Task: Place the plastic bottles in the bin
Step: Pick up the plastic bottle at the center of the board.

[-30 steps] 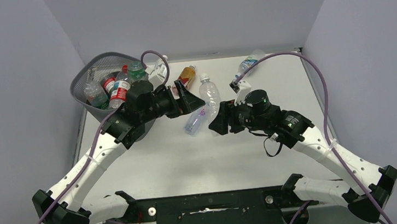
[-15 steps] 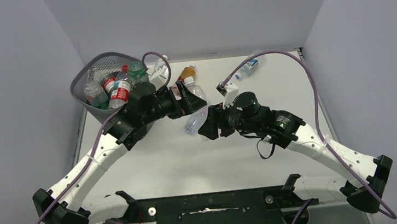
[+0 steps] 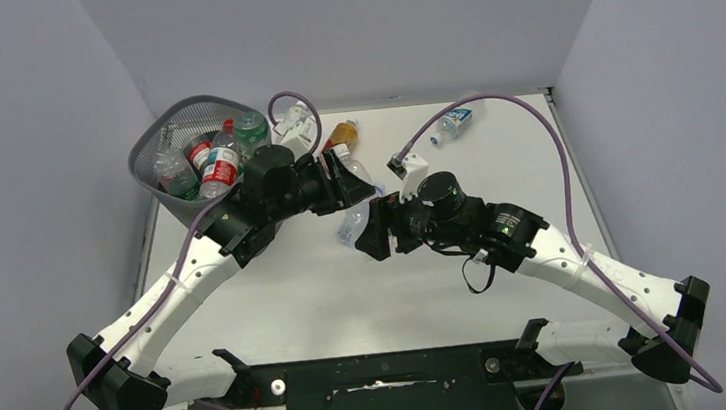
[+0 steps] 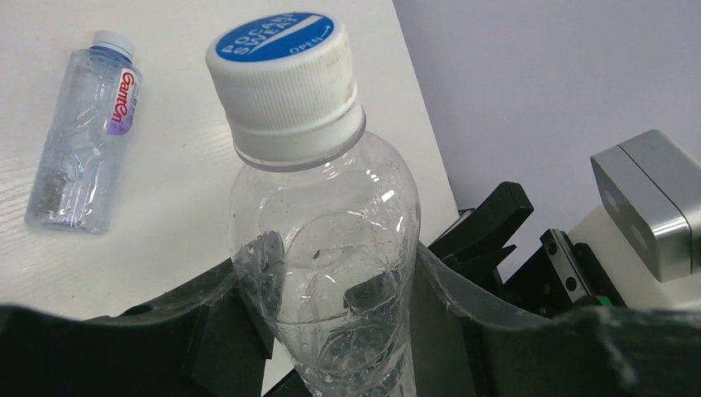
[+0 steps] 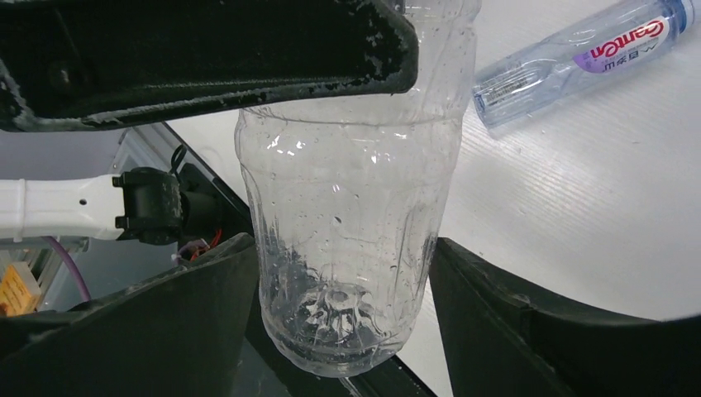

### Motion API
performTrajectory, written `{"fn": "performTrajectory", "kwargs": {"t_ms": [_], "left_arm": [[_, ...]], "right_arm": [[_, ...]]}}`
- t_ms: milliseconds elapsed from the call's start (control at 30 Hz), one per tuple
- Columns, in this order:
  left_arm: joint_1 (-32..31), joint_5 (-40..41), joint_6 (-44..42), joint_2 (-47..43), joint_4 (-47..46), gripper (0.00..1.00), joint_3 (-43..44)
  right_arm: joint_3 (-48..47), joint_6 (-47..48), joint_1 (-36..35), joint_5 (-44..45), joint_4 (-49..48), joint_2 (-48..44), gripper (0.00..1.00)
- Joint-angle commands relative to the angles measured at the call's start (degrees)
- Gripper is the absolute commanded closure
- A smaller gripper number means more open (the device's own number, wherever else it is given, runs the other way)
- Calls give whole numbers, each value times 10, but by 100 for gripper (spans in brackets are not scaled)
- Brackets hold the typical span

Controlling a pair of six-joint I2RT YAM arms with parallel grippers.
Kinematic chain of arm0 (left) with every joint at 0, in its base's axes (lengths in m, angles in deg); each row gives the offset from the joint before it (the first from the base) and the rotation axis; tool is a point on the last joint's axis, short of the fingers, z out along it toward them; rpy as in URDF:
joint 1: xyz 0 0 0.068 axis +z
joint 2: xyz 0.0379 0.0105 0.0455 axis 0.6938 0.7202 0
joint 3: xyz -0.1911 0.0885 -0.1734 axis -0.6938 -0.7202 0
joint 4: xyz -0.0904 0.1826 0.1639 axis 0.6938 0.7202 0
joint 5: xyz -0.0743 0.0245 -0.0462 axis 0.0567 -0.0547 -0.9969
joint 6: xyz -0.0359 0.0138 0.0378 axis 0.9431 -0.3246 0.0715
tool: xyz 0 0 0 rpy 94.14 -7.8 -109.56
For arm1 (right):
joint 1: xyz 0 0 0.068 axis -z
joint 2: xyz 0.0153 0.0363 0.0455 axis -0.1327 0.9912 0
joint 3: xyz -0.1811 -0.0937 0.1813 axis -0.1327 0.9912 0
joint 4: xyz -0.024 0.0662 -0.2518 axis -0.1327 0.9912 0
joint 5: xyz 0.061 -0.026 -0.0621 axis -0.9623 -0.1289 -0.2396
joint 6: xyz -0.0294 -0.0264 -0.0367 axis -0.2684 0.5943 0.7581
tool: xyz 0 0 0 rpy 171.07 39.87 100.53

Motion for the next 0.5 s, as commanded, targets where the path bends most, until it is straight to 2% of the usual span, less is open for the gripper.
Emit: {"fn": "performTrajectory", "kwargs": {"t_ms": [0,67,167,467], "left_arm": [[0,5,-28,14,21,60,54],[7,7,-44,24,44,60,81],[53,-12,-81,47,85,60,148],[242,-79,-147,106,188,60,343]], "right_arm": [[-31,-3,-4,24,-21,-7,17],[-34,-6,-4,27,-16,-11,7],[-38,-10,-4,32,-6,-28,1],[-30,-26,-4,65,35,-84,2]]}}
